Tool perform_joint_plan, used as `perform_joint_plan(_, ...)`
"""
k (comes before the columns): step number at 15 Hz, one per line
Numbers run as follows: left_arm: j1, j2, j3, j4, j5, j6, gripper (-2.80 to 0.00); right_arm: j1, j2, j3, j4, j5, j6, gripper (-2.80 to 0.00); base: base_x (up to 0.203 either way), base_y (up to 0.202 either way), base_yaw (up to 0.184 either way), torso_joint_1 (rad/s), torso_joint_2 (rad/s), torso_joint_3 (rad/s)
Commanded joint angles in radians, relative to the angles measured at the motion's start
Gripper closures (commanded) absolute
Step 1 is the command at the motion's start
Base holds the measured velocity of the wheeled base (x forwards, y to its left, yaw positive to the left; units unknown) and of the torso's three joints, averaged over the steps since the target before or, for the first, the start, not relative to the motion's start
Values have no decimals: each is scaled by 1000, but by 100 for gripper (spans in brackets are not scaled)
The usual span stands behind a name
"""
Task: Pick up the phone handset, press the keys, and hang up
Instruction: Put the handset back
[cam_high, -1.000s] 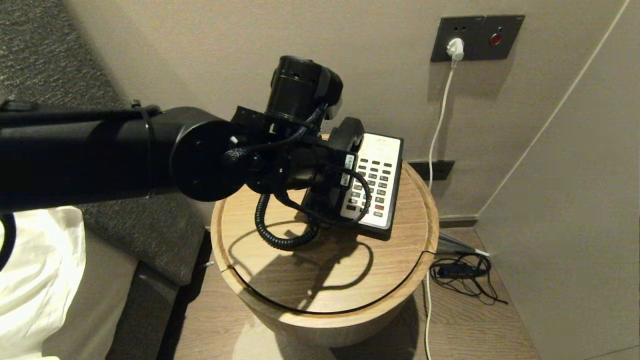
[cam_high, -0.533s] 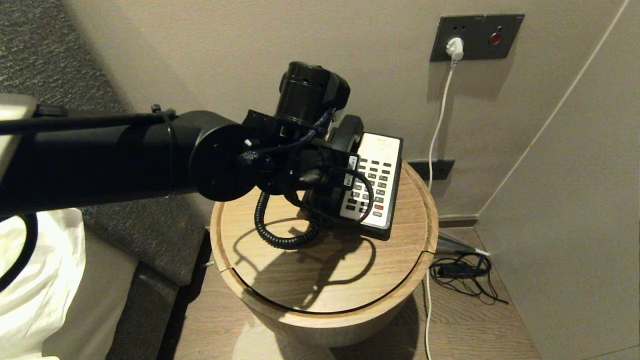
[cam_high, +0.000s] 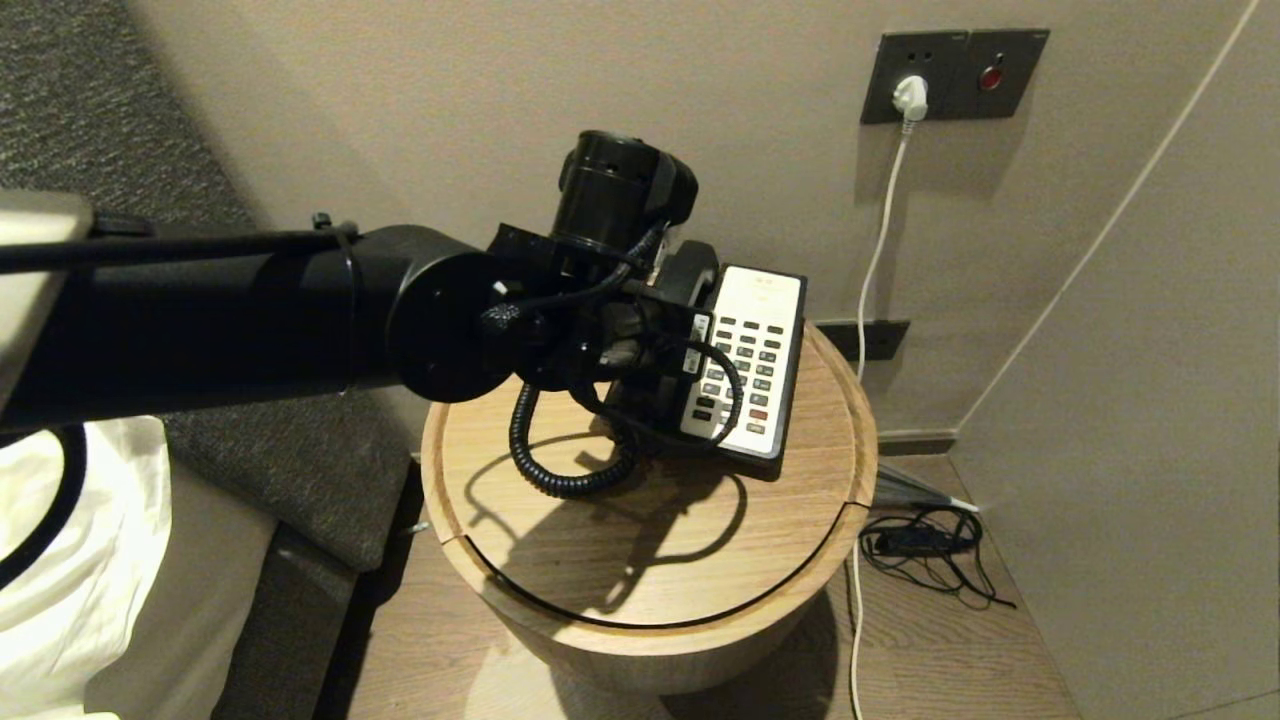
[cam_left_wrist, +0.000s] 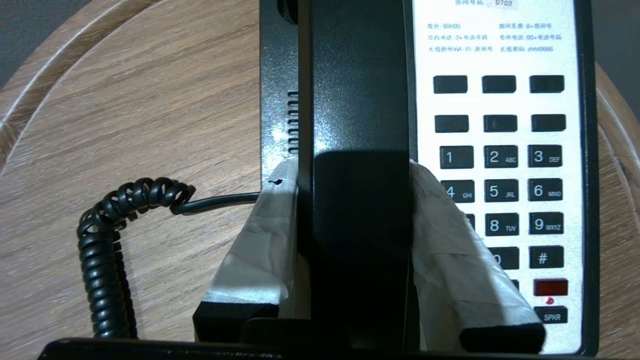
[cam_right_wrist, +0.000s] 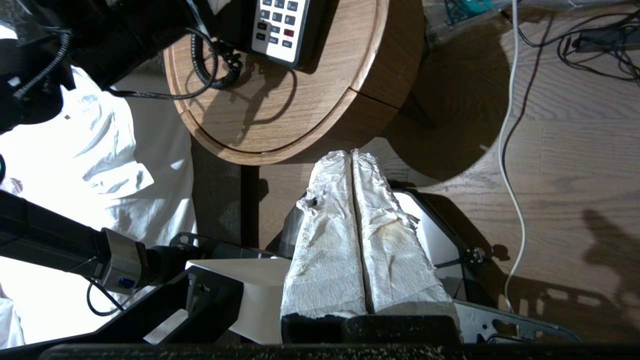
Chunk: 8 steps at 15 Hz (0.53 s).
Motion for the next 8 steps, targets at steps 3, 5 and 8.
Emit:
perform_joint_plan(3,-1,11,1,0,2,-2,0,0,-2,0,4,3,3,0,0,0,0,0,0,0)
perform_joint_plan(5,-1,12,0,0,2,-4,0,0,-6,0,4,3,3,0,0,0,0,0,0,0)
perform_joint_plan(8,-2,11,-2,0,2,-2,0,0,-9,9,1,5,3,0,0,0,0,0,0,0)
